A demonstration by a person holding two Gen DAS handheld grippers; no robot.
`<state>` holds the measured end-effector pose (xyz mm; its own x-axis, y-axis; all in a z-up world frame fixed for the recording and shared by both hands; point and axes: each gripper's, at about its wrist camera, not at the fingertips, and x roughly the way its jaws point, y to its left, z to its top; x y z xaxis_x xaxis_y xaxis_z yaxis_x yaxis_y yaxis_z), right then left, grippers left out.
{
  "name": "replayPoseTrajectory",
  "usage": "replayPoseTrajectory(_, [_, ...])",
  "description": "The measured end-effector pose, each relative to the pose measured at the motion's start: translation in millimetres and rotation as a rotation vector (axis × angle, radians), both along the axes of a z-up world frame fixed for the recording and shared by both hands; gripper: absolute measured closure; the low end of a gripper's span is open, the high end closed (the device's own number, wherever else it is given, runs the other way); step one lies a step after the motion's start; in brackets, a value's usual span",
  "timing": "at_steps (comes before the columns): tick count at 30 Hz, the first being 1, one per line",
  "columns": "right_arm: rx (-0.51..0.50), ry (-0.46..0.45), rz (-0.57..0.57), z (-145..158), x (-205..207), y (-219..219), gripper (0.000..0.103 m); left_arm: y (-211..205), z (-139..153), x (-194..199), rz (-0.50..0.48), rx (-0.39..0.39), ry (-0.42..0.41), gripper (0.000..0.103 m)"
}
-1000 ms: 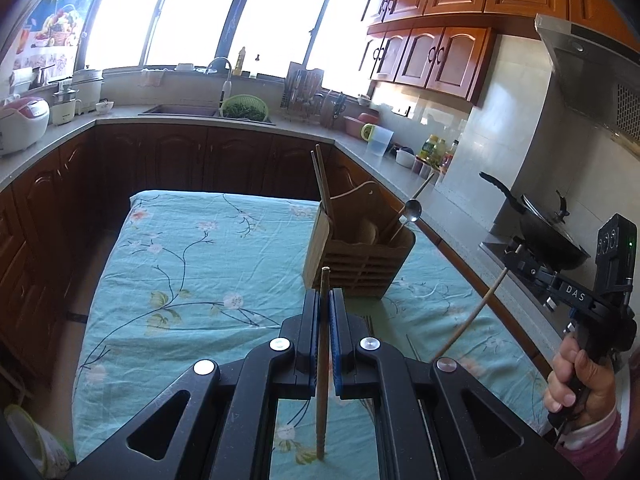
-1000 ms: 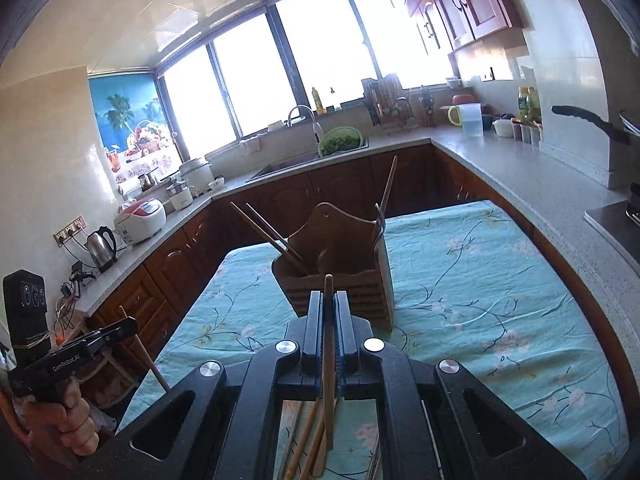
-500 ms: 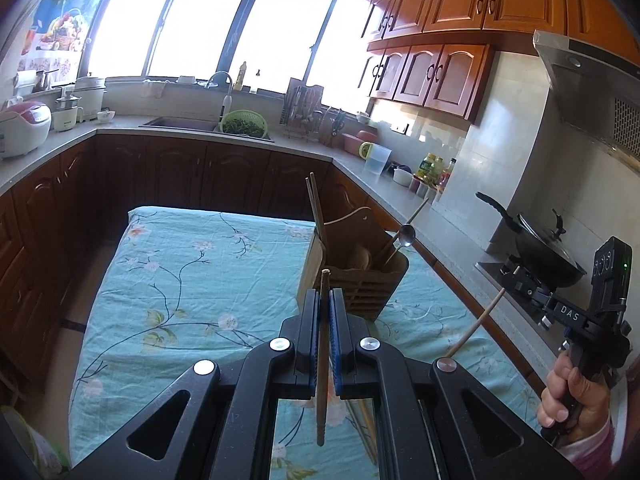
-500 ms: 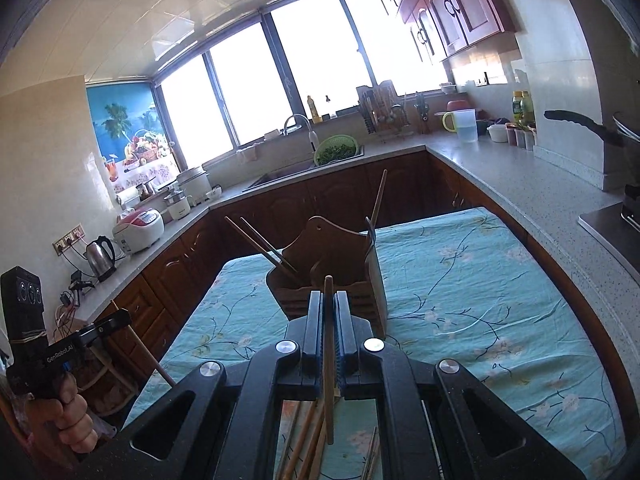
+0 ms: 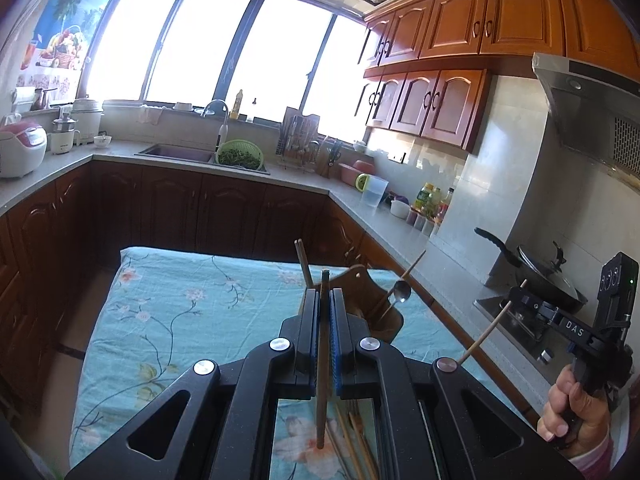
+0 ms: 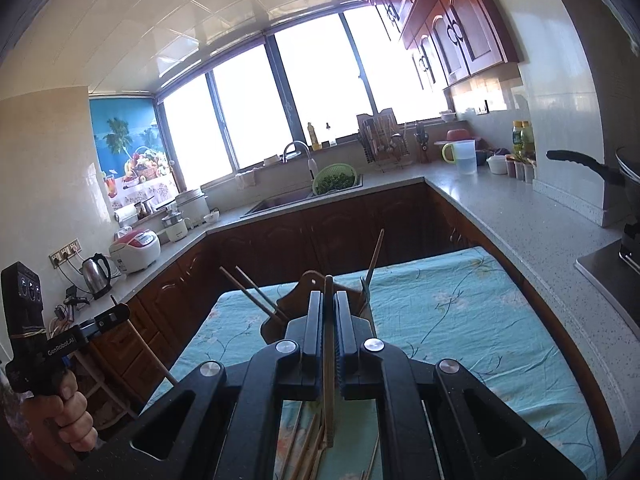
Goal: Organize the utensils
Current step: 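Lift both held chopsticks and carry them over the wooden holder, then lower the chopsticks into the holder slots and open both grippers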
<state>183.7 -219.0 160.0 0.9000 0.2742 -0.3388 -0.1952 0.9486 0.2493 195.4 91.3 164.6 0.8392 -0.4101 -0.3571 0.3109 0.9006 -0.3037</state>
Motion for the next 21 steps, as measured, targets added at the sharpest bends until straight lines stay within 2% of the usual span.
replayPoseTrajectory(9, [0.035, -0.104, -0.033, 40.2, 43.2, -5.2, 0.098, -13.7, 19.0, 60.4, 0.034, -0.067, -0.099, 0.100])
replayPoseTrajectory(14, [0.042, -0.137, -0.062, 48.1, 70.2, -6.3, 0.098, -22.2, 1.5, 96.1, 0.088, -0.110, -0.124, 0.100])
replayPoseTrajectory(18, [0.046, -0.144, -0.086, 40.9, 88.0, -7.4, 0.098, -27.2, -23.9, 124.2, 0.138, -0.163, -0.109, 0.100])
replayPoseTrajectory(21, [0.046, -0.129, -0.093, 29.3, 99.7, -7.4, 0.098, -36.2, -44.9, 139.0, 0.160, -0.167, -0.083, 0.100])
